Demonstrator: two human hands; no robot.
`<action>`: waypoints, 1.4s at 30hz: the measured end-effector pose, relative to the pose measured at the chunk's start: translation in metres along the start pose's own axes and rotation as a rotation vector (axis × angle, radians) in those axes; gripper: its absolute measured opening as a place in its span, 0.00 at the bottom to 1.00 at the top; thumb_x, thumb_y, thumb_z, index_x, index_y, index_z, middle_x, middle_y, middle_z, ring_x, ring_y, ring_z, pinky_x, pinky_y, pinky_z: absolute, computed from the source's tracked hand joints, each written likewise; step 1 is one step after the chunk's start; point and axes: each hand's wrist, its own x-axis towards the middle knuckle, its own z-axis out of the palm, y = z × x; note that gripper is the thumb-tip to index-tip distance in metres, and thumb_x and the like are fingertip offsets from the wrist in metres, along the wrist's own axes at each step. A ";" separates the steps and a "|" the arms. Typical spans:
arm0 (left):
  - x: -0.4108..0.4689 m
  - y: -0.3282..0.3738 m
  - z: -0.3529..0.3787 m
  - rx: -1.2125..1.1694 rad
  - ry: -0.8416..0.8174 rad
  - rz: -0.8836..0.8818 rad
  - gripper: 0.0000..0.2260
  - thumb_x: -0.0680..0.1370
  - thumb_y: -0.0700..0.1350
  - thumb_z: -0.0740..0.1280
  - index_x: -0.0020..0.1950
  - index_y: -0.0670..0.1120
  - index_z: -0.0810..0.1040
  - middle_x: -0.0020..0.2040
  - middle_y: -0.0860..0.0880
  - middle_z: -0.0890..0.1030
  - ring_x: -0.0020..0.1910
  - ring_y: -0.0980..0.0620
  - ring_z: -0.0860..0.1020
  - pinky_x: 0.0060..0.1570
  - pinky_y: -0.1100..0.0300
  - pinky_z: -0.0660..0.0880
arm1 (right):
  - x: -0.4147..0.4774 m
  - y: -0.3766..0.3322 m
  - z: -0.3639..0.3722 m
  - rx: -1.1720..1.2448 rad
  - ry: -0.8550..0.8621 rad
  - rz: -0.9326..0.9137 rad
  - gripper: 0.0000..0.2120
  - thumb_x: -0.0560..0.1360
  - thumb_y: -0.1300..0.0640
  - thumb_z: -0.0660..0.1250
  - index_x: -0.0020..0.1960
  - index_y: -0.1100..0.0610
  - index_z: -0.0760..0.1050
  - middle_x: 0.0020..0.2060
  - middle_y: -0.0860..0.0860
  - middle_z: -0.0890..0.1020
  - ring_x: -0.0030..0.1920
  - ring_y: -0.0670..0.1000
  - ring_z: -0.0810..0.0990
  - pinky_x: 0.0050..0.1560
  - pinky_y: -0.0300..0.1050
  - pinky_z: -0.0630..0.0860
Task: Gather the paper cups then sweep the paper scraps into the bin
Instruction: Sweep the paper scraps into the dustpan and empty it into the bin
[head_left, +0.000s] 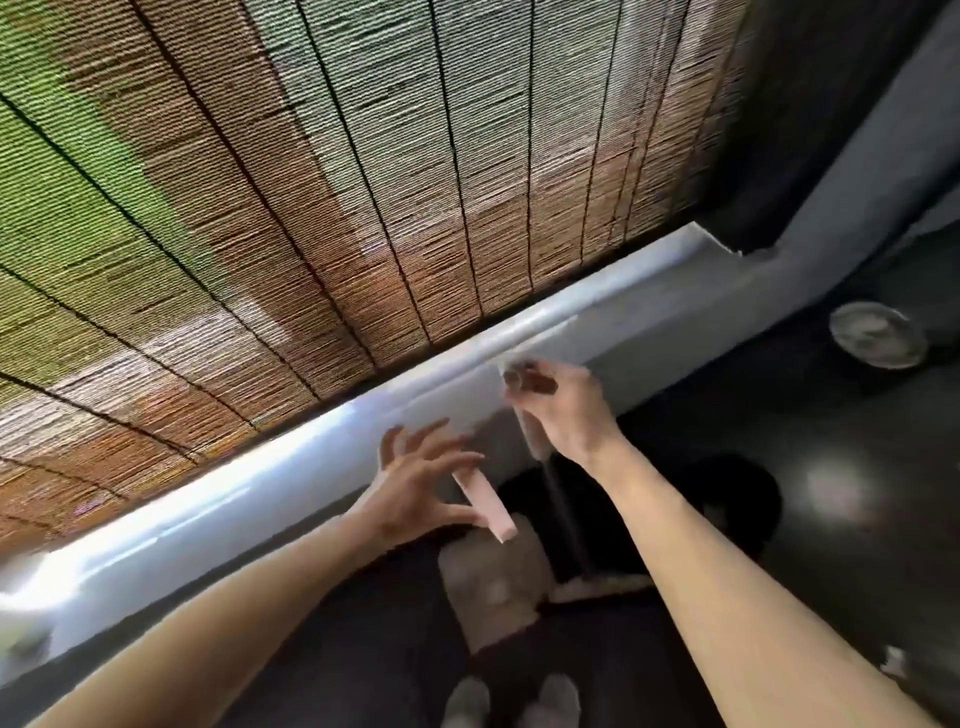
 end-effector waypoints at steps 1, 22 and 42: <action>0.005 0.002 0.001 0.003 0.017 0.036 0.30 0.65 0.68 0.70 0.64 0.56 0.78 0.70 0.57 0.71 0.74 0.54 0.58 0.70 0.44 0.43 | -0.008 -0.001 -0.005 0.011 0.024 -0.004 0.08 0.72 0.60 0.73 0.51 0.55 0.82 0.30 0.36 0.81 0.37 0.35 0.80 0.44 0.26 0.75; -0.040 0.158 0.052 -0.207 -0.483 0.275 0.16 0.74 0.53 0.70 0.51 0.61 0.63 0.38 0.50 0.79 0.35 0.54 0.77 0.34 0.63 0.72 | -0.346 -0.010 -0.084 -0.518 0.992 0.316 0.10 0.68 0.57 0.76 0.45 0.57 0.77 0.42 0.54 0.75 0.43 0.54 0.75 0.45 0.47 0.71; -0.100 0.306 0.129 -0.315 -0.460 0.507 0.23 0.82 0.47 0.61 0.75 0.62 0.61 0.54 0.49 0.72 0.54 0.50 0.74 0.54 0.55 0.72 | -0.654 0.035 -0.136 -0.809 0.579 1.270 0.11 0.66 0.52 0.73 0.47 0.41 0.83 0.36 0.47 0.81 0.40 0.52 0.78 0.37 0.41 0.72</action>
